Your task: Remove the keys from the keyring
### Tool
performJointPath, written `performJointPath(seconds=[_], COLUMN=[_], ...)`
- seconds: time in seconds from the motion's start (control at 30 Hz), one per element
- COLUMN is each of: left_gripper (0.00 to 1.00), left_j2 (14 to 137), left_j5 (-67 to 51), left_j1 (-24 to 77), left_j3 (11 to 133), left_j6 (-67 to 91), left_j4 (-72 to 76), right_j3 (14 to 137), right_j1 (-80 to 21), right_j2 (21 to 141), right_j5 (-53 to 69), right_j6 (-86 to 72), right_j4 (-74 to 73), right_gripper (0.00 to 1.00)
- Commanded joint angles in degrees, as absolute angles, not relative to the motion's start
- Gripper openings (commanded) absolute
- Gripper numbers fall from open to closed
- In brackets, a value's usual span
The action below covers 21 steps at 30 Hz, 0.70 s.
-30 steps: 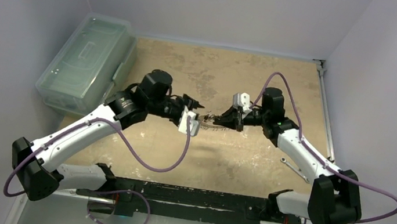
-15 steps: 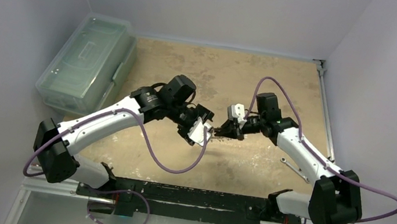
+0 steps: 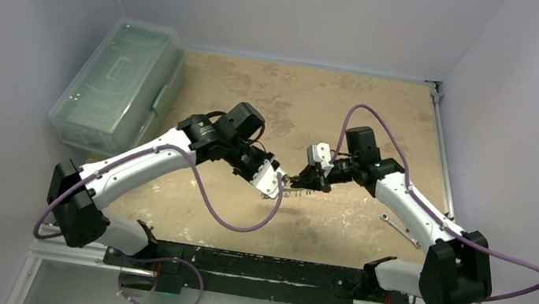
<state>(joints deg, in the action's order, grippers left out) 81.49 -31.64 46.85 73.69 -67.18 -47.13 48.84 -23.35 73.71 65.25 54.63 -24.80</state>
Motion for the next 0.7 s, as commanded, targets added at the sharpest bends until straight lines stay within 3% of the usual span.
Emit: performJointPath(seconds=[0.0,0.13,0.23,0.37,0.53,0.67], left_gripper=[0.22,0.15,0.16,0.52,0.69,0.72], left_j2=[75.33,72.56,72.55,74.30,78.46,80.98], left_j5=[-31.84,-32.30,-32.47,-33.45,-36.90,-37.40], left_j1=[46.38,46.34,46.37,46.38,46.93,48.67], left_j3=[71.74,69.80,69.79,70.64,73.71,74.95], left_j6=[-70.45,-72.07,-72.94,-73.00,-76.04,-76.44], left_j4=[-50.67,-50.04,-48.82,-45.82,-47.40,-47.43], right_j3=[51.68,51.92,52.00,52.79,53.48,53.84], right_j1=[-23.28,-23.24,-23.29,-23.27,-24.43,-25.48], right_j2=[72.16,72.16,72.25,72.38,72.58,73.02], right_j5=[65.52,65.48,65.41,66.33,65.79,65.39], right_j6=[53.25,52.82,53.18,57.76,60.85,61.83], right_j4=[-21.72,-21.53,-21.96,-26.10,-29.94,-30.96], right_gripper=[0.00,0.00,0.00,0.00,0.00,0.00])
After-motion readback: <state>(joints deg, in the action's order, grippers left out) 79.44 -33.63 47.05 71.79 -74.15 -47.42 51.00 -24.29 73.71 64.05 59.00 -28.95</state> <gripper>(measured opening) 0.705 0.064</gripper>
